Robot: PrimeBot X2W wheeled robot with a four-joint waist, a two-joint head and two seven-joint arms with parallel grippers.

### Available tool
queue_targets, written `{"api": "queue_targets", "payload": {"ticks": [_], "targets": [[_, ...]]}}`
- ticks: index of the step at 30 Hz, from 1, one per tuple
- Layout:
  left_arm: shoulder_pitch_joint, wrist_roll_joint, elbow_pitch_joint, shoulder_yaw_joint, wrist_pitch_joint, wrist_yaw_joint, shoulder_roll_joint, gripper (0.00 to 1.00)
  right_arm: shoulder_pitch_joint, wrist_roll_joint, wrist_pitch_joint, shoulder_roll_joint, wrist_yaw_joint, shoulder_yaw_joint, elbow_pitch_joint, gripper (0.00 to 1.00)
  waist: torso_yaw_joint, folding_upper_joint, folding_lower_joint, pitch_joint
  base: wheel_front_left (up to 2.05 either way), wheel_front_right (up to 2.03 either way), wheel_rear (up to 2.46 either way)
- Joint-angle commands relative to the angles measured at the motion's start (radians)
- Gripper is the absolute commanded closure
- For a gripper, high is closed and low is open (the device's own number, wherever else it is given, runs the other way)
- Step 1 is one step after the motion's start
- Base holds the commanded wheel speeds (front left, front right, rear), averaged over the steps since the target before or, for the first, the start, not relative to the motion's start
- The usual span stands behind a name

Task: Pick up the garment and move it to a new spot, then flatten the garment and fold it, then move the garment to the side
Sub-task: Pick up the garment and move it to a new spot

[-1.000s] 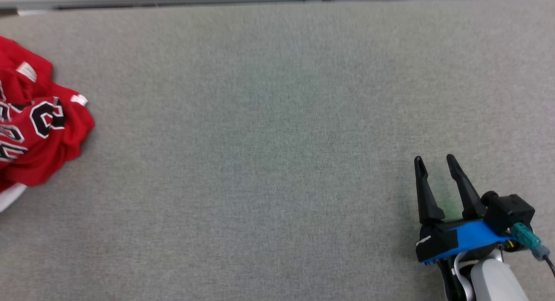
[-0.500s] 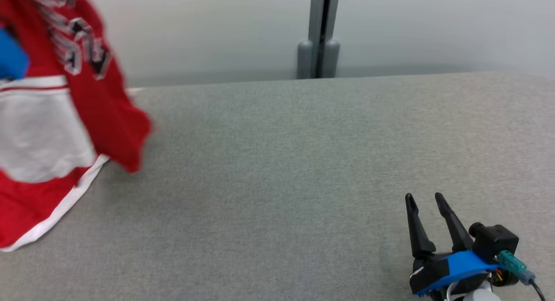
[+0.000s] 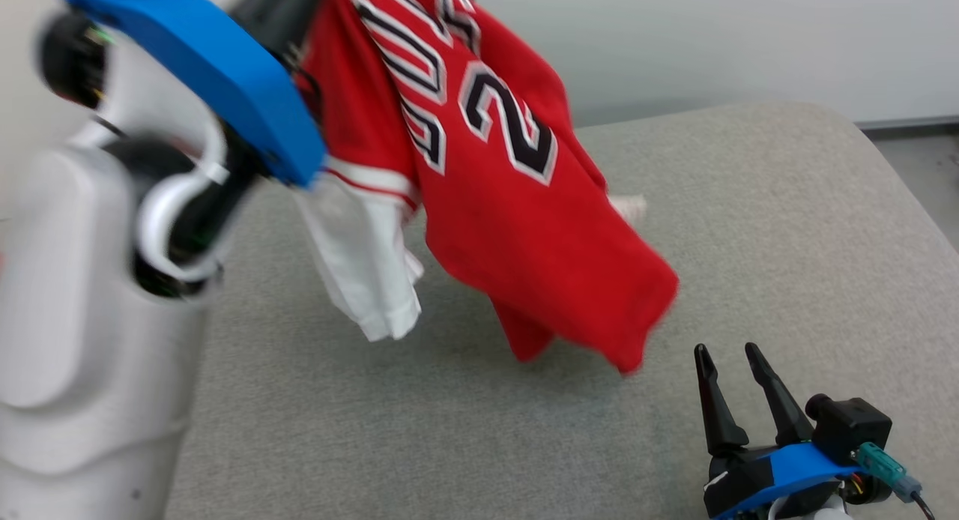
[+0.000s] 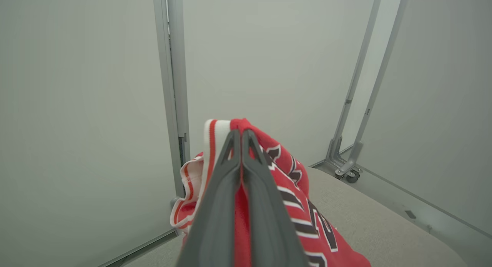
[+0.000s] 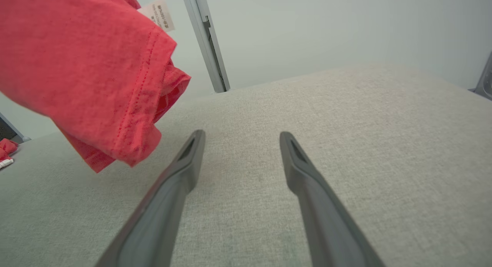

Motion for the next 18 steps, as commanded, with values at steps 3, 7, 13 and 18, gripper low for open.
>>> {"api": "queue_targets", "payload": {"ticks": [3, 7, 13, 18], "targets": [[0.085, 0.056, 0.05, -0.066, -0.075, -0.006, -0.022, 1.0, -0.007, 0.01, -0.001, -0.004, 0.0, 0.0, -0.004, 0.0, -0.027, 0.0, 0.0001, 0.022, 0.0, 0.0, 0.0], [0.159, 0.094, 0.126, -0.123, -0.145, -0.01, -0.049, 1.0, -0.019, 0.017, -0.002, -0.004, 0.0, 0.007, -0.001, 0.0, -0.048, 0.0, 0.0001, 0.042, 0.0, 0.0, 0.0], [0.3, 0.133, 0.322, -0.219, -0.284, -0.015, -0.11, 1.0, -0.032, 0.028, -0.006, -0.004, 0.0, 0.007, 0.007, 0.0, -0.07, 0.0, 0.0001, 0.067, 0.0, 0.0, 0.0], [0.357, 0.126, 0.428, -0.259, -0.38, -0.018, -0.146, 0.0, -0.028, 0.023, -0.007, -0.004, 0.0, -0.01, 0.011, 0.0, -0.06, 0.0, 0.0001, 0.063, 0.0, 0.0, 0.0]]}}
